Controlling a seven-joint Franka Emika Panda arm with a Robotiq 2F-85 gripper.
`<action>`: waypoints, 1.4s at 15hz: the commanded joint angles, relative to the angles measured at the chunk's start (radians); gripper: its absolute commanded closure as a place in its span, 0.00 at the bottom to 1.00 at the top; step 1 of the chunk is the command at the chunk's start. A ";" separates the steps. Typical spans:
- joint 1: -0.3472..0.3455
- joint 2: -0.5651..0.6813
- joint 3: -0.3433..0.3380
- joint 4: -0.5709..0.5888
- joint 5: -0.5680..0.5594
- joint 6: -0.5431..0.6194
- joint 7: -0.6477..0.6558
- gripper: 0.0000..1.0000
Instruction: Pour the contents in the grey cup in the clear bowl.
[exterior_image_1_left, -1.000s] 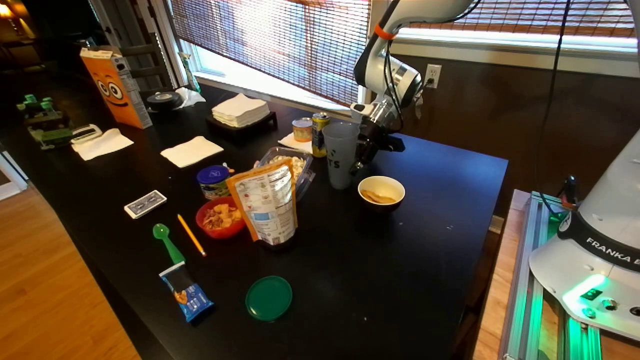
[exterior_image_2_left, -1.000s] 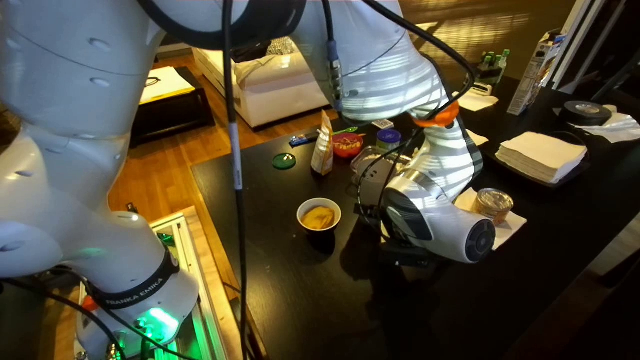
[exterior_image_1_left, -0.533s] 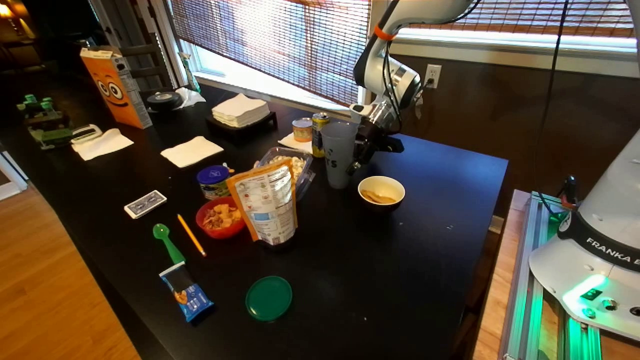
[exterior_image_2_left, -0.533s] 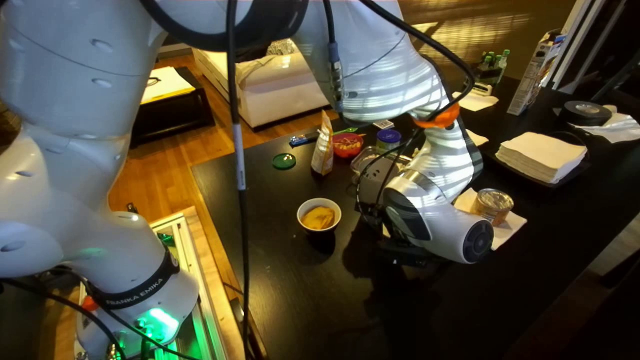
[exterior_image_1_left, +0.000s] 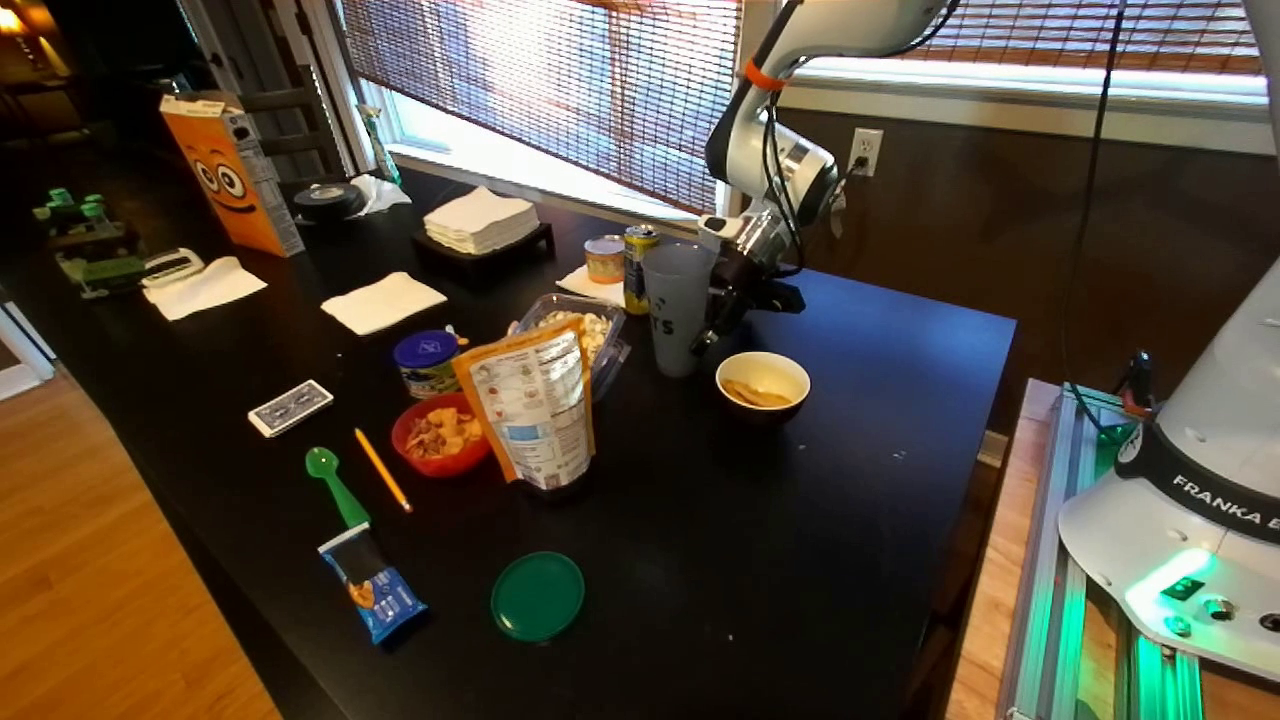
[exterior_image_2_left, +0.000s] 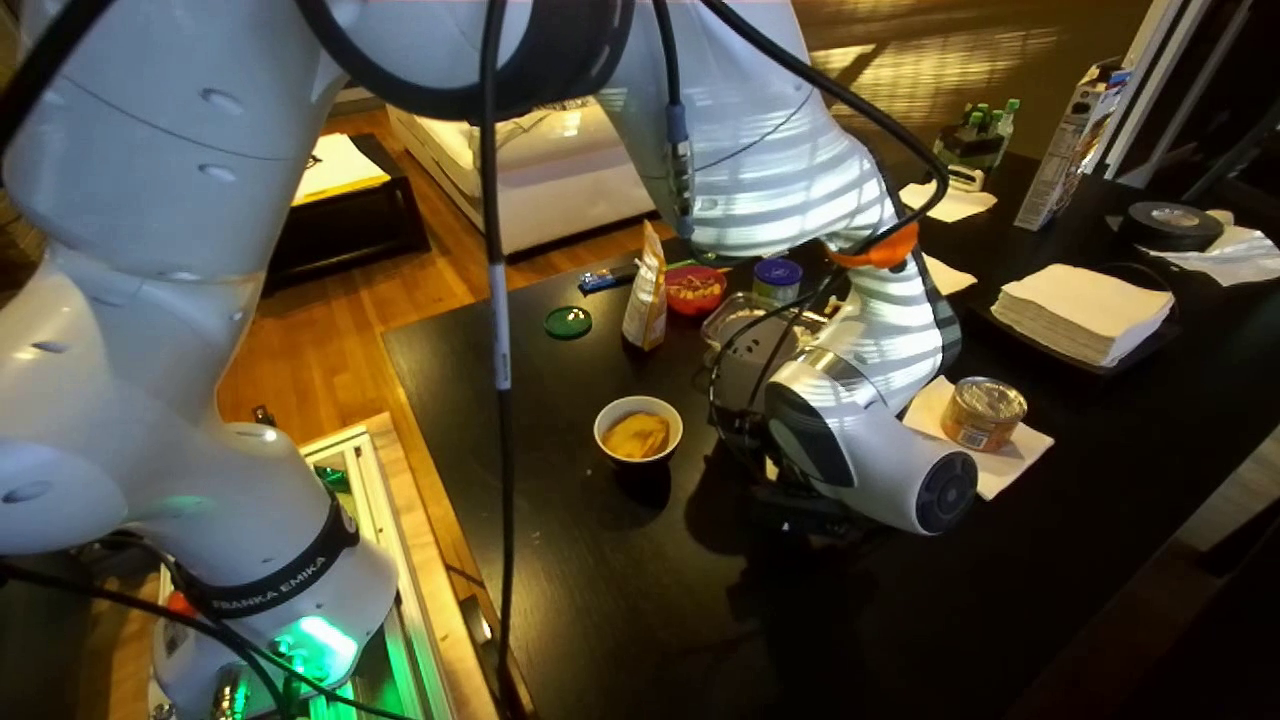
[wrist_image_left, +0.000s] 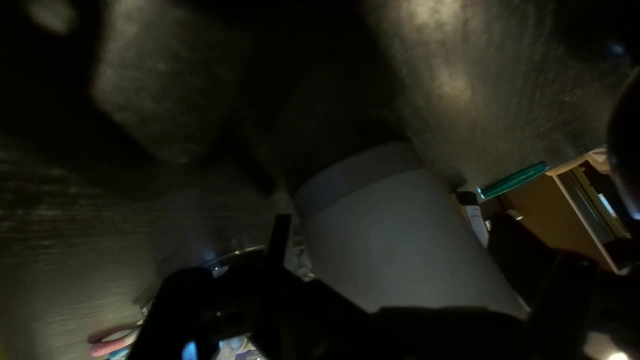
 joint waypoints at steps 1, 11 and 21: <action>0.002 0.029 0.002 0.022 0.061 0.008 -0.042 0.00; 0.005 0.039 -0.005 0.027 0.104 -0.007 -0.102 0.32; 0.006 0.028 -0.014 0.013 0.120 0.002 -0.121 0.52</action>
